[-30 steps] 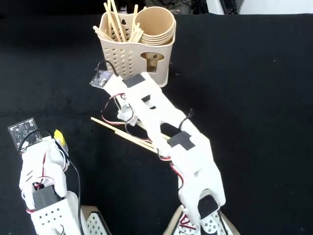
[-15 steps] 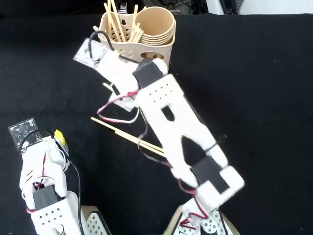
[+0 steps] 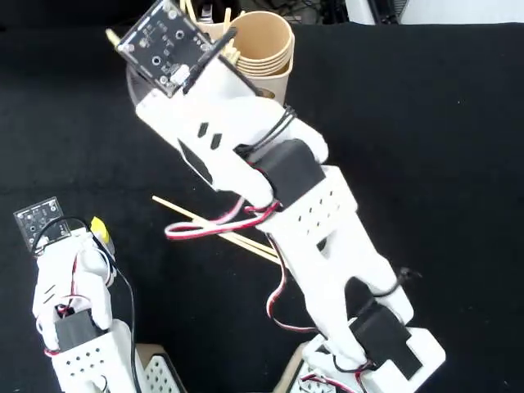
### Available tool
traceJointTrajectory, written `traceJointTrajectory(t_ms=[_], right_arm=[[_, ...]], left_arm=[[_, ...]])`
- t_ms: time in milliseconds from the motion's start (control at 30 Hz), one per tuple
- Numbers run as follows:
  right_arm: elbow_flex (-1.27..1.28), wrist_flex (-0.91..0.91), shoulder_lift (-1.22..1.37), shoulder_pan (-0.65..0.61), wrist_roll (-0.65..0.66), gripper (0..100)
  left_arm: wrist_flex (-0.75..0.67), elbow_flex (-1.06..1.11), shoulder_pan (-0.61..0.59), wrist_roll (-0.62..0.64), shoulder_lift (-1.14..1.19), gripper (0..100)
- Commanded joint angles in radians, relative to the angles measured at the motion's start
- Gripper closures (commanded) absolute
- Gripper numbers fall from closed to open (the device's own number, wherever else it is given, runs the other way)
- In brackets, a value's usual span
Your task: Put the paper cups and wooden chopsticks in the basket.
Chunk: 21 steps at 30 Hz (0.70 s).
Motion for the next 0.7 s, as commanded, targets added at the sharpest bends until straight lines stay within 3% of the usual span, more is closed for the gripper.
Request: traceJointTrajectory(t_ms=[0, 167, 300, 667], right_arm=[[0.064, -0.318, -0.039, 0.017, -0.003, 98.5], [0.214, -0.666, -0.038, 0.037, -0.003, 98.5], [0.231, -0.822, 0.024, 0.104, -0.005, 98.6], [0.079, -0.847, 0.255, 0.161, -0.009, 98.6]], left_arm=[[0.000, 0.013, 0.010, -0.006, -0.012, 82], [0.000, 0.013, 0.010, -0.006, -0.012, 82], [0.005, 0.013, 0.051, -0.009, -0.011, 82], [0.005, 0.013, 0.054, -0.009, -0.009, 82]])
